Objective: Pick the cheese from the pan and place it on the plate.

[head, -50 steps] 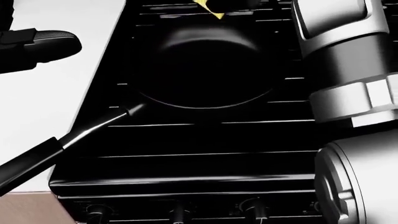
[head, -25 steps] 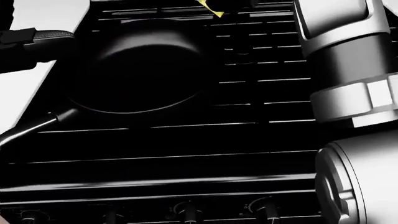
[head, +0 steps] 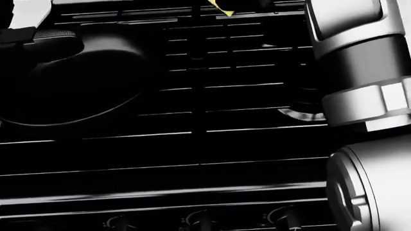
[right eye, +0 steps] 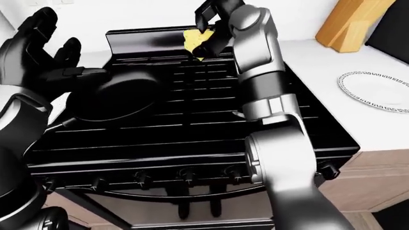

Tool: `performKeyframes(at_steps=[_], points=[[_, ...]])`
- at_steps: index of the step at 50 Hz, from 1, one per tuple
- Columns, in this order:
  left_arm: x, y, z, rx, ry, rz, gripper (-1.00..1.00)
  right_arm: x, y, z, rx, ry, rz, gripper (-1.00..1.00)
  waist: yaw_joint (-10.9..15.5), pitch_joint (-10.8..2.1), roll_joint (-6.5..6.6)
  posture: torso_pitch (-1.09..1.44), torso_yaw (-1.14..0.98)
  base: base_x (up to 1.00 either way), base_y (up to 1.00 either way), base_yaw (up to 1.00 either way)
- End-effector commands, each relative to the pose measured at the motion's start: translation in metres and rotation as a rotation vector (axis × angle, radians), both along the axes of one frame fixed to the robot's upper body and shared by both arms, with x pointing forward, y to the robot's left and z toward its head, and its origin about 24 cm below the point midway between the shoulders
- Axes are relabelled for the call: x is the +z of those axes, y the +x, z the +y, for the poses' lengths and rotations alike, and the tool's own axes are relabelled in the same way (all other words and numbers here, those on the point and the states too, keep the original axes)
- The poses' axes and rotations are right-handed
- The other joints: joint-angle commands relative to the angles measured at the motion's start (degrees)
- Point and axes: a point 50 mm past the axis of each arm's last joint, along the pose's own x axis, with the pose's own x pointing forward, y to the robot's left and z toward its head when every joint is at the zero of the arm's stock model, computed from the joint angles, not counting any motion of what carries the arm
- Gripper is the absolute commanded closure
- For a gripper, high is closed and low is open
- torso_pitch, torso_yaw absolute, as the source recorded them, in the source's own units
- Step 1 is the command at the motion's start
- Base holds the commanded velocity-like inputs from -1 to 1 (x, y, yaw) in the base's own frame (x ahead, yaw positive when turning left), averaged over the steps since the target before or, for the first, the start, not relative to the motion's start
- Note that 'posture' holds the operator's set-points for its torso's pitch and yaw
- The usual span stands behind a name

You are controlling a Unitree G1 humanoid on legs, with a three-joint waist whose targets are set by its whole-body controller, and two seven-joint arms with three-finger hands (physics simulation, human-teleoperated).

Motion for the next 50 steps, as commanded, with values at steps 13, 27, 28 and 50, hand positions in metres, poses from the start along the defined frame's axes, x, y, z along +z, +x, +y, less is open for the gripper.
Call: performKeyframes(at_steps=[13, 27, 28, 50], points=[[0.0141, -0.0064, 0.0, 0.004, 0.001, -0.075, -1.0, 0.0303, -0.0095, -0.0004, 0.006, 0.009, -0.11, 1.0, -0.54, -2.26, -5.93, 0.0, 0.0, 0.0, -0.28, 0.0], [0.0141, -0.0044, -0.0003, 0.004, 0.003, -0.073, -1.0, 0.0295, -0.0081, -0.001, 0.004, 0.015, -0.11, 1.0, -0.57, -2.05, 0.86, 0.0, 0.0, 0.0, -0.28, 0.0], [0.0142, -0.0045, -0.0003, 0.004, 0.003, -0.073, -1.0, 0.0297, -0.0082, -0.001, 0.004, 0.013, -0.11, 1.0, -0.39, -2.05, 0.68, 0.0, 0.0, 0.0, -0.28, 0.0], [0.0126, -0.0034, -0.0008, 0.002, 0.001, -0.076, -1.0, 0.0343, -0.0084, 0.0009, 0.008, 0.016, -0.113, 1.0, -0.37, -1.38, -0.43, 0.0, 0.0, 0.0, -0.28, 0.0]])
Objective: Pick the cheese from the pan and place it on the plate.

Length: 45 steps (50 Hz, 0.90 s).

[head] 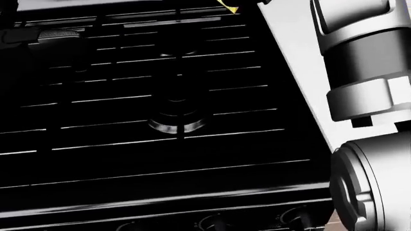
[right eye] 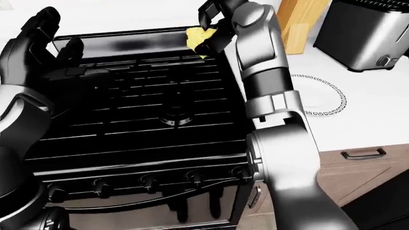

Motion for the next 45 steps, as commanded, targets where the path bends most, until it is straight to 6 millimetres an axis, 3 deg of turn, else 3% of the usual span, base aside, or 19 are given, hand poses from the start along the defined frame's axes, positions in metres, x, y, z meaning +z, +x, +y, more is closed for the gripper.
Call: performKeyframes(at_steps=[1, 2, 3, 4, 8, 12, 14, 15, 16, 23, 27, 28, 29, 30, 32, 37, 39, 41, 45], points=[[0.0138, -0.0053, 0.0026, 0.014, -0.001, -0.072, -1.0, 0.0303, -0.0092, 0.0072, 0.03, 0.002, -0.123, 1.0, -0.05, -1.84, 0.61, 0.0, 0.0, 0.0, -0.29, 0.0], [0.0134, -0.0057, 0.0029, 0.014, -0.001, -0.073, -1.0, 0.03, -0.0091, 0.0073, 0.03, 0.001, -0.124, 1.0, -0.2, -2.59, 2.48, 0.0, 0.0, 0.0, -0.28, 0.0], [0.0139, -0.0055, 0.0032, 0.015, -0.002, -0.074, -1.0, 0.0299, -0.0089, 0.0071, 0.03, 0.003, -0.124, 1.0, 0.17, -2.16, -0.05, 0.0, 0.0, 0.0, -0.28, 0.0], [0.0125, -0.0055, 0.0029, 0.014, -0.002, -0.073, -1.0, 0.0294, -0.0088, 0.0073, 0.029, 0.004, -0.123, 1.0, -0.31, -2.42, 1.1, 0.0, 0.0, 0.0, -0.29, 0.0], [0.0132, -0.0057, 0.0028, 0.014, -0.001, -0.073, -1.0, 0.0312, -0.0095, 0.0107, 0.036, 0.009, -0.124, 1.0, -0.24, -3.13, -0.13, 0.0, 0.0, 0.0, -0.28, 0.0], [0.0146, -0.0056, 0.003, 0.014, -0.002, -0.075, -1.0, 0.0298, -0.0089, 0.0106, 0.036, 0.007, -0.123, 1.0, -0.02, -2.39, -3.15, 0.0, 0.0, 0.0, -0.28, 0.0], [0.0151, -0.0062, 0.003, 0.014, -0.002, -0.076, -1.0, 0.0303, -0.0093, 0.0102, 0.036, 0.008, -0.123, 1.0, 0.17, -3.07, -6.93, 0.0, 0.0, 0.0, -0.28, 0.0], [0.0152, -0.0064, 0.0032, 0.015, -0.003, -0.075, -1.0, 0.0303, -0.0095, 0.0101, 0.035, 0.009, -0.123, 1.0, 0.61, -3.57, -7.77, 0.0, 0.0, 0.0, -0.28, 0.0], [0.0153, -0.0066, 0.0032, 0.015, -0.003, -0.076, -1.0, 0.0295, -0.0096, 0.0103, 0.035, 0.007, -0.122, 1.0, 0.06, -2.65, -6.59, 0.0, 0.0, 0.0, -0.28, 0.0], [0.016, -0.0069, 0.0037, 0.018, -0.003, -0.076, -1.0, 0.0289, -0.0095, 0.0117, 0.039, 0.0, -0.121, 1.0, 0.51, -1.78, -2.98, 0.0, 0.0, 0.0, -0.28, 0.0], [0.0158, -0.0068, 0.0041, 0.018, -0.003, -0.077, -1.0, 0.0284, -0.0095, 0.012, 0.04, 0.002, -0.12, 1.0, 0.18, -1.74, -0.21, 0.0, 0.0, 0.0, -0.28, 0.0], [0.0157, -0.0068, 0.0042, 0.018, -0.004, -0.077, -1.0, 0.0285, -0.0096, 0.0118, 0.039, 0.002, -0.121, 1.0, 0.0, -2.05, 1.17, 0.0, 0.0, 0.0, -0.27, 0.0], [0.0149, -0.0072, 0.0042, 0.019, -0.004, -0.076, -1.0, 0.0292, -0.0099, 0.0119, 0.039, 0.003, -0.121, 1.0, -0.53, -2.65, 1.29, 0.0, 0.0, 0.0, -0.28, 0.0], [0.0153, -0.0071, 0.0041, 0.018, -0.004, -0.077, -1.0, 0.0292, -0.01, 0.012, 0.039, 0.003, -0.121, 1.0, 0.04, -2.28, 0.14, 0.0, 0.0, 0.0, -0.28, 0.0], [0.0161, -0.0073, 0.0039, 0.018, -0.004, -0.077, -1.0, 0.028, -0.0098, 0.0119, 0.039, 0.003, -0.12, 1.0, -0.5, -2.52, 0.71, 0.0, 0.0, 0.0, -0.29, 0.0], [0.0158, -0.007, 0.0041, 0.018, -0.003, -0.077, -1.0, 0.0279, -0.0103, 0.0115, 0.038, 0.003, -0.119, 1.0, -0.24, -2.54, -1.58, 0.0, 0.0, 0.0, -0.28, 0.0], [0.0149, -0.0072, 0.0042, 0.018, -0.003, -0.077, -1.0, 0.0279, -0.0103, 0.0114, 0.037, 0.002, -0.12, 1.0, -0.02, -2.4, -3.3, 0.0, 0.0, 0.0, -0.28, 0.0], [0.0147, -0.0074, 0.0041, 0.018, -0.003, -0.077, -1.0, 0.028, -0.0099, 0.0111, 0.037, 0.004, -0.12, 1.0, 0.13, -3.24, -7.32, 0.0, 0.0, 0.0, -0.29, 0.0], [0.0158, -0.0072, 0.0041, 0.017, -0.004, -0.077, -1.0, 0.0264, -0.0096, 0.0111, 0.036, 0.003, -0.12, 1.0, -0.02, -2.56, -5.64, 0.0, 0.0, 0.0, -0.28, 0.0]])
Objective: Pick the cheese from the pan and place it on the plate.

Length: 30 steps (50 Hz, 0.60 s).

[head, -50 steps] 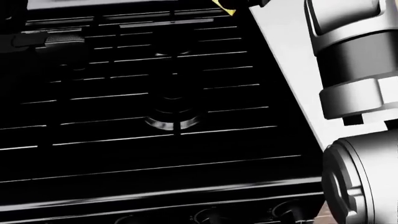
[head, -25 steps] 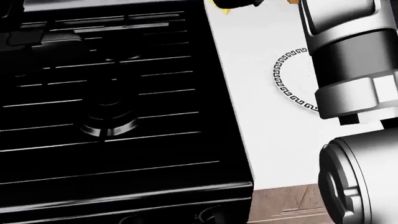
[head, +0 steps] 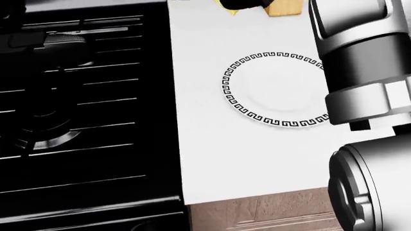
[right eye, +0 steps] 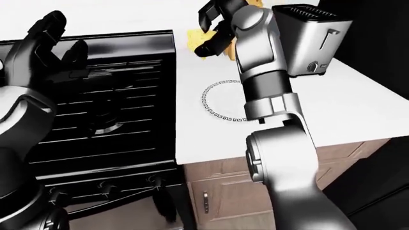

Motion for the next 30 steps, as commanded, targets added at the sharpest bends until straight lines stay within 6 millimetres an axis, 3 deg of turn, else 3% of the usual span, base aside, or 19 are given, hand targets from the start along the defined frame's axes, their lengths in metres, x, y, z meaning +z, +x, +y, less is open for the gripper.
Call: performKeyframes(at_steps=[1, 2, 6, 10, 12, 14, 16, 17, 21, 23, 27, 30], points=[[0.0183, -0.0071, 0.0069, 0.037, -0.008, -0.099, -1.0, 0.0302, -0.0096, 0.0109, 0.042, -0.002, -0.119, 1.0, 0.8, -1.74, 0.2, 0.0, 0.0, 0.0, -0.28, 0.0], [0.0182, -0.0071, 0.0067, 0.036, -0.008, -0.098, -1.0, 0.0299, -0.0094, 0.0112, 0.042, -0.002, -0.12, 1.0, 0.86, -1.64, 1.04, 0.0, 0.0, 0.0, -0.16, 0.0], [0.0183, -0.0068, 0.0068, 0.037, -0.008, -0.098, -1.0, 0.0315, -0.0093, 0.011, 0.042, -0.002, -0.121, 1.0, 1.18, -1.41, 1.21, 0.0, 0.0, 0.0, -0.12, 0.0], [0.0184, -0.0066, 0.0067, 0.036, -0.008, -0.098, -1.0, 0.0303, -0.0085, 0.0104, 0.039, -0.004, -0.119, 1.0, 1.03, -1.31, 2.65, 0.0, 0.0, 0.0, -0.11, 0.0], [0.0182, -0.0069, 0.0062, 0.035, -0.008, -0.097, -1.0, 0.0303, -0.0087, 0.0102, 0.039, -0.004, -0.119, 1.0, 0.75, -1.28, 3.92, 0.0, 0.0, 0.0, -0.11, 0.0], [0.018, -0.0065, 0.0062, 0.035, -0.008, -0.097, -1.0, 0.0311, -0.0091, 0.0099, 0.038, -0.003, -0.12, 1.0, 0.36, -1.74, 6.5, 0.0, 0.0, 0.0, -0.11, 0.0], [0.0187, -0.0069, 0.006, 0.036, -0.008, -0.097, -1.0, 0.0321, -0.0093, 0.0097, 0.037, -0.003, -0.122, 1.0, 0.4, -1.64, 5.59, 0.0, 0.0, 0.0, -0.11, 0.0], [0.0183, -0.0068, 0.0062, 0.036, -0.008, -0.097, -1.0, 0.0321, -0.0094, 0.0098, 0.038, -0.003, -0.122, 1.0, -0.04, -1.61, 6.05, 0.0, 0.0, 0.0, -0.11, 0.0], [0.0189, -0.0076, 0.0069, 0.037, -0.009, -0.099, -1.0, 0.0327, -0.01, 0.0102, 0.037, 0.001, -0.121, 1.0, 0.19, -2.21, 4.49, 0.0, 0.0, 0.0, -0.16, 0.0], [0.019, -0.0077, 0.0069, 0.038, -0.009, -0.099, -1.0, 0.0321, -0.0101, 0.0104, 0.037, -0.001, -0.12, 1.0, 0.23, -1.97, 4.81, 0.0, 0.0, 0.0, -0.33, 0.0], [0.0194, -0.0075, 0.0068, 0.038, -0.009, -0.1, -1.0, 0.0316, -0.0095, 0.0097, 0.036, 0.0, -0.12, 1.0, 0.4, -1.95, 4.12, 0.0, 0.0, 0.0, -0.47, 0.0], [0.0193, -0.0074, 0.0067, 0.037, -0.009, -0.1, -1.0, 0.0319, -0.0102, 0.0103, 0.037, 0.0, -0.12, 1.0, 0.8, -1.83, 2.26, 0.0, 0.0, 0.0, -0.51, 0.0]])
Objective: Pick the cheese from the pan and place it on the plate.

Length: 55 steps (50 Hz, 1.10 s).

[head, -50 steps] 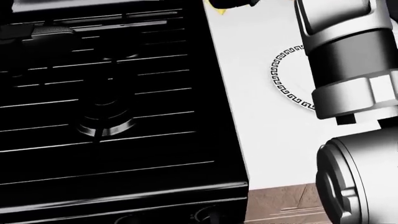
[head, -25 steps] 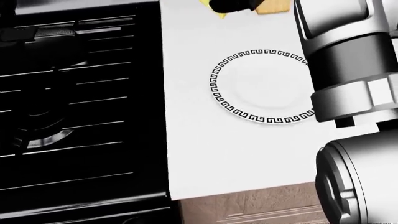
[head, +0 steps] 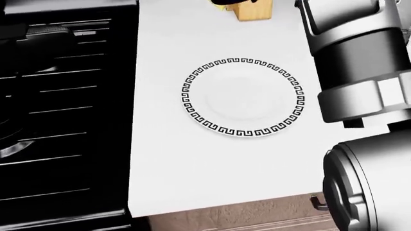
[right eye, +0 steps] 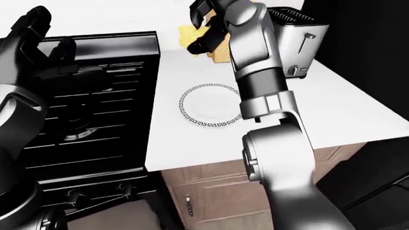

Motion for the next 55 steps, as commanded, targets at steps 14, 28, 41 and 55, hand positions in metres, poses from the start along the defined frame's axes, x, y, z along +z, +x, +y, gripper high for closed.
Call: performKeyframes(at_steps=[14, 28, 41, 55], points=[[0.016, -0.007, -0.003, -0.017, 0.005, -0.081, -1.0, 0.022, -0.007, -0.003, -0.015, 0.011, -0.095, 1.0, -0.74, 1.42, -2.24, 0.0, 0.0, 0.0, -0.07, 0.0], [0.015, -0.006, -0.004, -0.018, 0.004, -0.081, -1.0, 0.022, -0.008, -0.003, -0.011, 0.007, -0.094, 1.0, -1.63, 1.48, -1.01, 0.0, 0.0, 0.0, 0.0, 0.0], [0.014, -0.006, -0.004, -0.019, 0.005, -0.08, -1.0, 0.02, -0.007, -0.006, -0.03, -0.039, -0.119, 1.0, -1.86, -0.1, 1.08, 0.0, 0.0, 0.0, 0.0, 0.0], [0.014, -0.006, -0.004, -0.021, 0.006, -0.079, -1.0, 0.018, -0.014, -0.018, -0.055, -0.122, -0.143, 1.0, -1.12, -0.39, 1.1, 0.0, 0.0, 0.0, 0.0, 0.0]])
